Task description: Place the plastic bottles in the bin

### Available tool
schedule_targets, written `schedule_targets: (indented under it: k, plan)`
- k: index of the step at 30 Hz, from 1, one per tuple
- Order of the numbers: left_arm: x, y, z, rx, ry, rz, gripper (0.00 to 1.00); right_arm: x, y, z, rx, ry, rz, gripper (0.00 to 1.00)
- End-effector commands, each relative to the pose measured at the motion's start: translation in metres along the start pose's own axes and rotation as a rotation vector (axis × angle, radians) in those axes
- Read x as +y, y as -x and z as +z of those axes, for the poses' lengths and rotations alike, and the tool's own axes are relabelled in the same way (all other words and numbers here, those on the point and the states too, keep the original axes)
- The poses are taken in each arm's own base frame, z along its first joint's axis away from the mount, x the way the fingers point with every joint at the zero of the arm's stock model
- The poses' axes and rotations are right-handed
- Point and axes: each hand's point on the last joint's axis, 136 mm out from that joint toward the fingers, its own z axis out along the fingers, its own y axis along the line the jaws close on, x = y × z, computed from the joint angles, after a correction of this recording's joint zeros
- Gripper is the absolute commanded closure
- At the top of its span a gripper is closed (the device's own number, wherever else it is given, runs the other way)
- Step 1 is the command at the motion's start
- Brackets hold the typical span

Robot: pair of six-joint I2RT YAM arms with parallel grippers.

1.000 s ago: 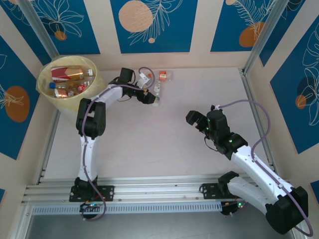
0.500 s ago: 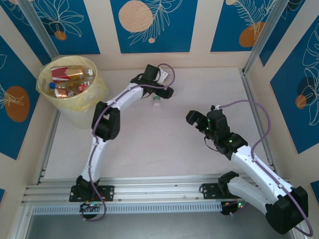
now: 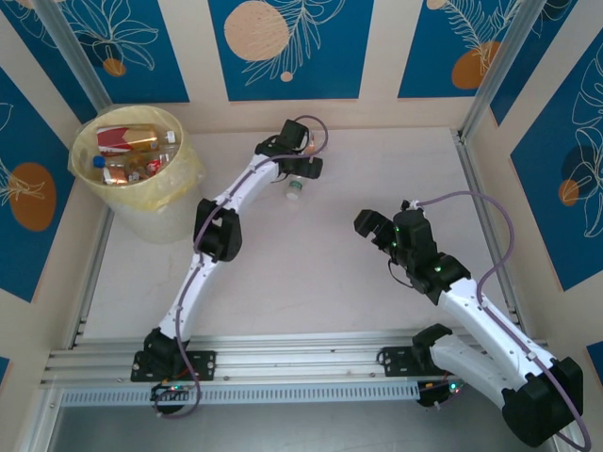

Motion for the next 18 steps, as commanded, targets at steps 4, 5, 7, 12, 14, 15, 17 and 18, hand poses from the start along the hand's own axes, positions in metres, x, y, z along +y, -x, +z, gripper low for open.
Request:
schedule_targets:
  k: [4, 5, 7, 12, 14, 15, 17, 18]
  plan:
    - [0.001, -0.014, 0.004, 0.053, 0.011, 0.007, 0.10, -0.007, 0.002, 0.000, -0.016, -0.024, 0.010, 0.00]
    - [0.000, -0.013, 0.004, 0.052, 0.000, 0.010, 0.12, -0.008, 0.001, -0.001, -0.015, -0.024, 0.012, 0.00]
    - [-0.005, -0.014, 0.005, 0.053, -0.027, 0.020, 0.16, -0.009, 0.001, -0.001, -0.014, -0.027, 0.013, 0.00]
    - [-0.013, -0.013, 0.003, 0.055, -0.071, 0.046, 0.27, -0.010, 0.001, -0.003, -0.018, -0.032, 0.013, 0.00]
    - [-0.013, -0.011, -0.001, 0.053, -0.073, 0.044, 0.33, -0.011, 0.002, -0.004, -0.020, -0.034, 0.014, 0.00]
    - [-0.013, -0.011, -0.003, 0.053, -0.074, 0.046, 0.35, -0.011, 0.001, -0.004, -0.021, -0.034, 0.014, 0.00]
    - [-0.015, -0.007, -0.009, 0.045, -0.085, 0.052, 0.41, -0.013, 0.001, -0.005, -0.024, -0.037, 0.015, 0.00]
    - [-0.016, -0.004, -0.011, 0.041, -0.089, 0.054, 0.44, -0.013, 0.002, -0.006, -0.026, -0.038, 0.015, 0.00]
